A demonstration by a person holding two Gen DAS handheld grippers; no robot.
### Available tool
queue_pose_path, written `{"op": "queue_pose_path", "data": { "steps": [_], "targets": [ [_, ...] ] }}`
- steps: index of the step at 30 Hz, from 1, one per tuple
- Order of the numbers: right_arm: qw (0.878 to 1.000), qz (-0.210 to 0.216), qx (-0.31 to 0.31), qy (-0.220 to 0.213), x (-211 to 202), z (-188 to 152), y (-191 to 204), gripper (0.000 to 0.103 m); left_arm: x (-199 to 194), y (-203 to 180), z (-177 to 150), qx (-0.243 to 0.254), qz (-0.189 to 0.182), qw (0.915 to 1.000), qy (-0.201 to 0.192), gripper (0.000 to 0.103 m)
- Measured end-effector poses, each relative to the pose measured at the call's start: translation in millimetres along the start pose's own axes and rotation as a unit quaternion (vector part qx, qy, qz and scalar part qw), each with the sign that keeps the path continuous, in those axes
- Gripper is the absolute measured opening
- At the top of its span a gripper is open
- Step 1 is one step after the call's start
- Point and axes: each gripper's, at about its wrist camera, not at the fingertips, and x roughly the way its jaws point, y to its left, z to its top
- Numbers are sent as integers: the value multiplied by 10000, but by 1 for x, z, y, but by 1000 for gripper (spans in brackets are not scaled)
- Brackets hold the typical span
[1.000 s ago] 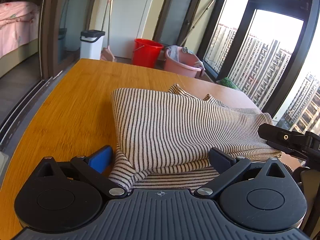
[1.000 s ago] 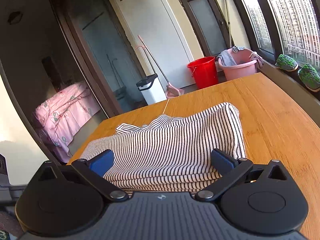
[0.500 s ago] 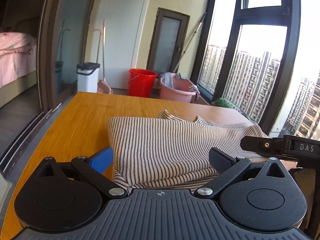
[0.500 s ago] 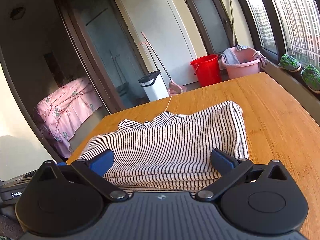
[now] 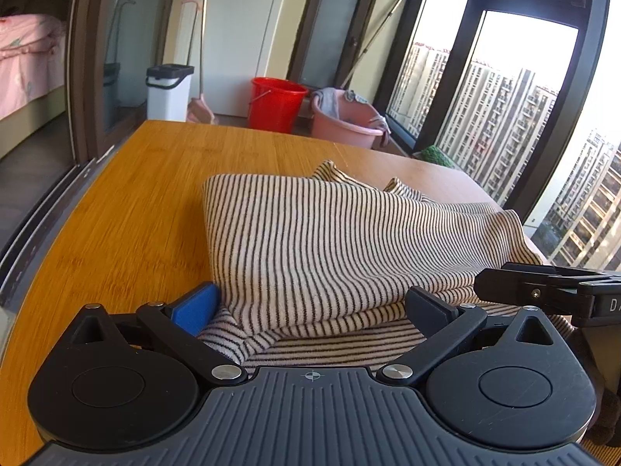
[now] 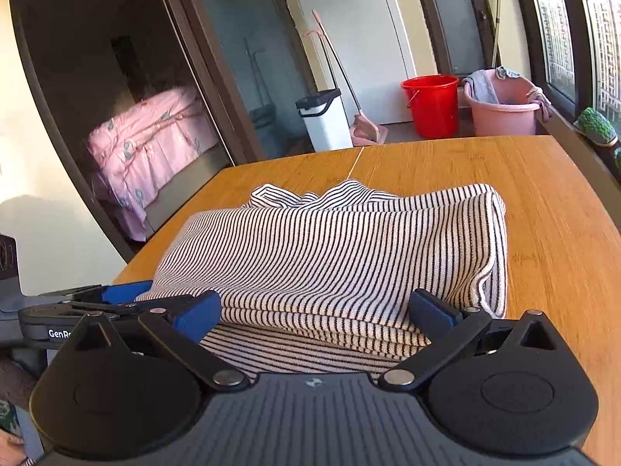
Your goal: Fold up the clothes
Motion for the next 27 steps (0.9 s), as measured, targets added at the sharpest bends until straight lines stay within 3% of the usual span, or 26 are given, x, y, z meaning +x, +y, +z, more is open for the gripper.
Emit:
{"op": "queue_pose_path", "data": {
  "steps": [3, 5, 7, 9, 10, 15, 17, 18, 19, 21, 24, 27],
  "targets": [
    [9981, -129, -196, -577, -31, 10, 8, 103, -3, 2, -2, -69, -3, 10000, -37, 103],
    [9935, -486, -665, -784, -41, 13, 17, 102, -4, 3, -1, -84, 26, 9999, -62, 103],
    [9932, -715, -761, -523, -34, 11, 14, 77, -10, 0, 2, -35, 156, 9996, -212, 103],
    [9959, -728, -544, -26, -17, 4, 0, 62, -22, -9, 6, 151, 138, 9987, -473, 103],
    [9959, -752, -483, 157, -10, 0, -5, 59, -26, -13, 7, 222, 87, 9982, -547, 103],
    [9942, -770, -745, 59, -13, 11, 4, 59, -22, -28, 15, 464, -639, 9963, -353, 103],
    [9923, -897, -837, -188, -15, 21, 8, 59, -9, -26, 13, 434, -642, 9970, -58, 103],
    [9926, -956, -745, -116, -10, 24, 4, 59, 0, -22, 11, 375, -609, 9974, 108, 103],
    [9927, -1017, -654, -27, -4, 27, -1, 63, 3, -21, 7, 418, -580, 9974, 100, 103],
    [9902, -1159, -562, 544, 17, 22, -13, 64, 5, -20, -1, 573, -535, 9969, 5, 103],
    [9876, -1125, -991, 468, 17, 30, -2, 64, 6, -22, -4, 651, -489, 9967, -20, 103],
    [9914, -743, -1069, 132, 21, 60, 11, 70, 4, -26, -7, 689, -459, 9966, -34, 103]
  ]
}}
